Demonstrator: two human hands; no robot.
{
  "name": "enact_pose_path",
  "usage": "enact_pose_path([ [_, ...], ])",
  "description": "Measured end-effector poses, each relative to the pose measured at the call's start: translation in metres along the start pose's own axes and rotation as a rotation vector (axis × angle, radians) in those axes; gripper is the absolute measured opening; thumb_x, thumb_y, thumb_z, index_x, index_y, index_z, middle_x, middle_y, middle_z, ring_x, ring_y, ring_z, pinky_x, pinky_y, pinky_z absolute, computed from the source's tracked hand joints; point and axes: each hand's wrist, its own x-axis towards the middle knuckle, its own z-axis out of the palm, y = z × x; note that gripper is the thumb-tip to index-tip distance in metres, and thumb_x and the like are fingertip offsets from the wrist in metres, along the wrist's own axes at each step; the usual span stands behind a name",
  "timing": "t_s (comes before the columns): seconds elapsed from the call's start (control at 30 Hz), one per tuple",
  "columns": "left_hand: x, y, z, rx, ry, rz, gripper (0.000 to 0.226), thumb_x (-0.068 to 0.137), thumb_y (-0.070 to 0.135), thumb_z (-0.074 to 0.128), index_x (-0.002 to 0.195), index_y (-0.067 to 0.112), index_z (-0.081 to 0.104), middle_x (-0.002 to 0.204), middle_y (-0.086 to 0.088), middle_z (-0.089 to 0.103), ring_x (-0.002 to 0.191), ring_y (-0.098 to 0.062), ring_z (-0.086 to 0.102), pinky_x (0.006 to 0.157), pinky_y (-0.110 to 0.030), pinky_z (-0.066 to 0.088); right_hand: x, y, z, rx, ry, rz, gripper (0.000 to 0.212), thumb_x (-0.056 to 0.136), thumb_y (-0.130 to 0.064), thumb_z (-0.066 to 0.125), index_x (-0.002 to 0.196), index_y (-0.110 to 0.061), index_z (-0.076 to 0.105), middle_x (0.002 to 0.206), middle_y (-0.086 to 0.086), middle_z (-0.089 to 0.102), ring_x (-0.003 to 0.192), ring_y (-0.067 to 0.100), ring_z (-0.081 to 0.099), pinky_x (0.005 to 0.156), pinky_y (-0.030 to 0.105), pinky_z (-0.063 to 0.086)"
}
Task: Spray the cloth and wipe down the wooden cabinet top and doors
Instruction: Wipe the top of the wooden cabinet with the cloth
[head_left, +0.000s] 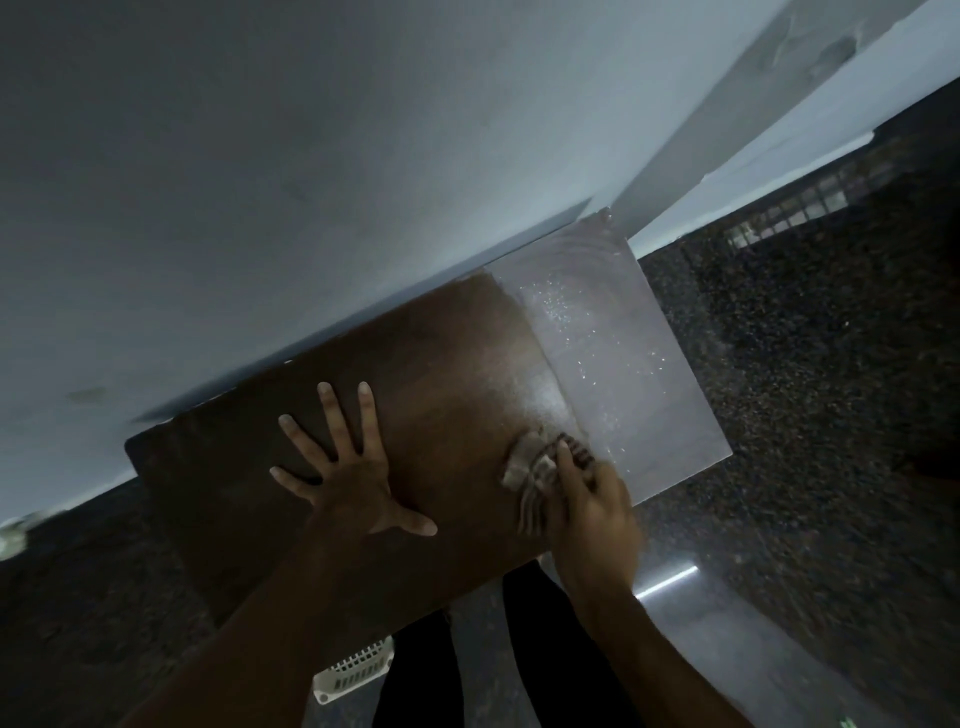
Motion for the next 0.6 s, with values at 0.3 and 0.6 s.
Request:
enact_pose_path([
  [0.3,-0.001,0.003,0.002,0.008,-0.006,-0.002,0.181,0.030,0.066,0.093,0.131,0.036,-0.055,0.130,-0.003,-0.068,0.125,-0.048,-0.053,0.105,-0.082,-0.002,0.161,-0.142,-0.017,-0.062,0.067,-0.001,0.039,0.094,-0.019,0.064,0.132,-0.016,0.056,0.124,0.010,0.051,0.107,0.027,0.057,0.083,0.038,0.052],
  [0.6,-0.006,0.006,-0.001,0.000,-0.013,-0.021,0.181,0.031,0.064,0.094,0.131,0.036,-0.055,0.129,-0.001,-0.069,0.128,-0.049,-0.051,0.105,-0.080,-0.002,0.101,-0.081,-0.016,0.000,0.084,0.010,0.054,0.093,-0.028,0.065,0.143,-0.020,0.046,0.127,0.012,0.049,0.103,0.029,0.058,0.081,0.042,0.056],
])
